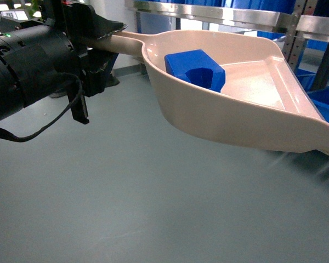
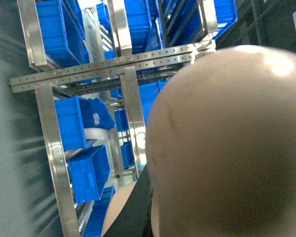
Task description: Place part in tray to right shelf
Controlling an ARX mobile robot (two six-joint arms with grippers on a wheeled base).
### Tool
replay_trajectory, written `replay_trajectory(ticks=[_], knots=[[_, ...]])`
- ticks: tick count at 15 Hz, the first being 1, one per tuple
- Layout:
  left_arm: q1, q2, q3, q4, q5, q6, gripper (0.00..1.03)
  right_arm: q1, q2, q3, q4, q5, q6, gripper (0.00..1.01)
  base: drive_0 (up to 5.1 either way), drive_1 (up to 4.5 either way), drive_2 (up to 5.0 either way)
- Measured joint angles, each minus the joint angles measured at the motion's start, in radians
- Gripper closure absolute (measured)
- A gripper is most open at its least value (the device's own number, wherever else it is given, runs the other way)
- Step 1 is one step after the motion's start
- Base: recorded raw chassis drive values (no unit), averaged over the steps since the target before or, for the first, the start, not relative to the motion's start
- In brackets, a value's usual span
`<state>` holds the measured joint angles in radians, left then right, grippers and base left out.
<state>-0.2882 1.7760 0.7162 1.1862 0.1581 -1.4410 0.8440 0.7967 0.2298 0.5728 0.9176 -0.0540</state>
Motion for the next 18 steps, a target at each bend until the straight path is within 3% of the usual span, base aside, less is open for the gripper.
replay_trajectory(ticks=[18], knots=[[0.000,0.000,0.000,0.000,0.000,0.000,0.87,0.000,0.000,0.000,0.000,0.000,0.000,0.03,-1.6,-1.57,-1.6]])
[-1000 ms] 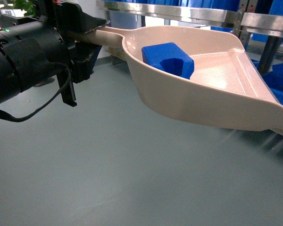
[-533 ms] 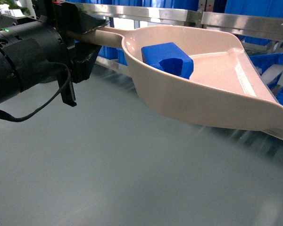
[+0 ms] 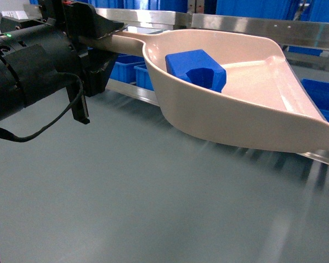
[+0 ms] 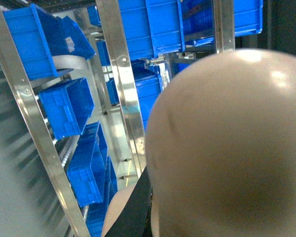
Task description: Place part in tray to right shelf
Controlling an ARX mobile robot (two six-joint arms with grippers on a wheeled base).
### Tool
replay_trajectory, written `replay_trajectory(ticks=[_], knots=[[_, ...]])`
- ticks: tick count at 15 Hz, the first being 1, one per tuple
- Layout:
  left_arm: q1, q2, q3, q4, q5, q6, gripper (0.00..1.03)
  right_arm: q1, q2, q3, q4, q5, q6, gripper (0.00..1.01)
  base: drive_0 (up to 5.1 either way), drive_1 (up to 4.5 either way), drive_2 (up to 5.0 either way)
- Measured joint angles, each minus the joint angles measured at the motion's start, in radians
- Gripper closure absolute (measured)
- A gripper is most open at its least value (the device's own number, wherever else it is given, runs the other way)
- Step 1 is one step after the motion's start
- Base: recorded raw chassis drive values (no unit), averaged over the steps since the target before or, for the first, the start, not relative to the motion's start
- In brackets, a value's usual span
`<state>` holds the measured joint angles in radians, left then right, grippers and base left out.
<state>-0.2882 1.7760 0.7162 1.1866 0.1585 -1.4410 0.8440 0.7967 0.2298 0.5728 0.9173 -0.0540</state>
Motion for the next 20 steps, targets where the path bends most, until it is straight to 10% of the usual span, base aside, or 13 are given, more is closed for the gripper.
replay_trajectory(ticks=[20], knots=[[0.000,0.000,0.000,0.000,-0.001,0.000,0.87,0.000,0.000,0.000,0.000,0.000,0.000,0.03,-1.6,-1.57,-1.6]])
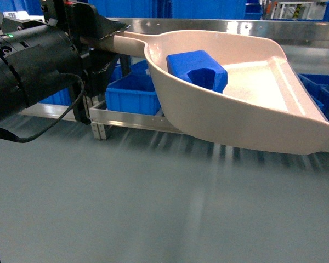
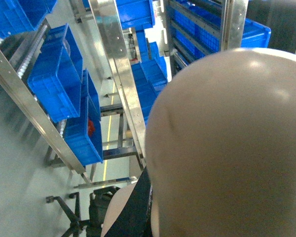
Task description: Place part in tray to right shelf
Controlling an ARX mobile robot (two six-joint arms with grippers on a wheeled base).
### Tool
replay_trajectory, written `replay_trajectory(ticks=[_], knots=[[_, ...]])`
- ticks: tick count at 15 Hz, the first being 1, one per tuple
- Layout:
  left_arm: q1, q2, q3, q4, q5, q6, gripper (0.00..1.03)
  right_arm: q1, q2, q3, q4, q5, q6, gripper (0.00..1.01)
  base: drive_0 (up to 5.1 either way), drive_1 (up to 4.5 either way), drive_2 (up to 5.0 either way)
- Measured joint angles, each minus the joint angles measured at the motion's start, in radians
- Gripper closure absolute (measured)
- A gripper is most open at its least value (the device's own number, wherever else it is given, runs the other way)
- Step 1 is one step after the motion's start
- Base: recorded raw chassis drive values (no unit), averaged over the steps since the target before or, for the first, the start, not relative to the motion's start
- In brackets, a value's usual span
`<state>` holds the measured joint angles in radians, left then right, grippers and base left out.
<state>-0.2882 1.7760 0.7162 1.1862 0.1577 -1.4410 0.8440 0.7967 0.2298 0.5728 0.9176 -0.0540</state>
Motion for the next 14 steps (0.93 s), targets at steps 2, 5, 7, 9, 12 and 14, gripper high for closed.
replay_trajectory(ticks=[2,5,7,9,12,14], knots=[[0.000,0.000,0.000,0.000,0.000,0.000,0.87,0.000,0.000,0.000,0.000,0.000,0.000,0.03,-1.5,-1.53,-1.5],[0.000,0.000,0.000,0.000,0.000,0.000,0.87,0.000,0.000,0.000,0.000,0.000,0.000,0.03,-1.5,-1.53,-1.5],[0.000,0.000,0.000,0.000,0.000,0.000,0.87,0.000,0.000,0.000,0.000,0.000,0.000,0.03,-1.5,-1.55,-1.5],[0.000,0.000,0.000,0.000,0.000,0.000,0.87,0.000,0.000,0.000,0.000,0.000,0.000,0.03,-1.5,-1.54,-1.5],[-0.009,0.000,0.000,0.002,0.008,0.000,0.87,0.000,0.000,0.000,0.000,0.002,0.000,0.03,-0.2,-0.21,-0.2],[-0.002,0.000,0.000,0.000,0.004,0.000,0.87,0.000,0.000,0.000,0.000,0.002,0.000,0.03,0.0,0.00,0.0]])
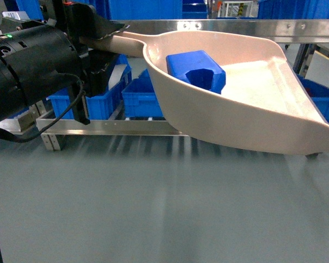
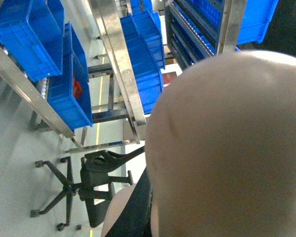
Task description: Place part in tray to right shelf
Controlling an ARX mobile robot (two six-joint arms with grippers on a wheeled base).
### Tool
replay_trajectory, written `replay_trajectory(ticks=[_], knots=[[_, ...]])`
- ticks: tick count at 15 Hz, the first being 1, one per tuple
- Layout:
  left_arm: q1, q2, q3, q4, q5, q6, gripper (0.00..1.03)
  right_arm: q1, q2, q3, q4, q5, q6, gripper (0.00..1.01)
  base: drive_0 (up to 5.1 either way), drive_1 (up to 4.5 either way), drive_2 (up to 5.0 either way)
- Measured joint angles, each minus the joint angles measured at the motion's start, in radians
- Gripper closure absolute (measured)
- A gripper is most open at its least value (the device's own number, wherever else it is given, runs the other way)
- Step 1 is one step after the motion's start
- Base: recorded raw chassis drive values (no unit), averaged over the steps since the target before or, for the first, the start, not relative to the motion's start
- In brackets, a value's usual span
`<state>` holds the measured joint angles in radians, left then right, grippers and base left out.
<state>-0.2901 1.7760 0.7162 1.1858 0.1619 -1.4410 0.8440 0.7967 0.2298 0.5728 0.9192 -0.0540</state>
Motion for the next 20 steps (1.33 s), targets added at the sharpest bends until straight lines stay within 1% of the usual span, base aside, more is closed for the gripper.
replay_trajectory(ticks=[1,20], knots=[[0.004,0.000,0.000,0.001,-0.006,0.000,0.87,0.000,0.000,0.000,0.000,0.000,0.000,0.03,0.0,0.00,0.0],[0.002,0.000,0.000,0.002,-0.002,0.000,0.87,0.000,0.000,0.000,0.000,0.000,0.000,0.03,0.0,0.00,0.0]])
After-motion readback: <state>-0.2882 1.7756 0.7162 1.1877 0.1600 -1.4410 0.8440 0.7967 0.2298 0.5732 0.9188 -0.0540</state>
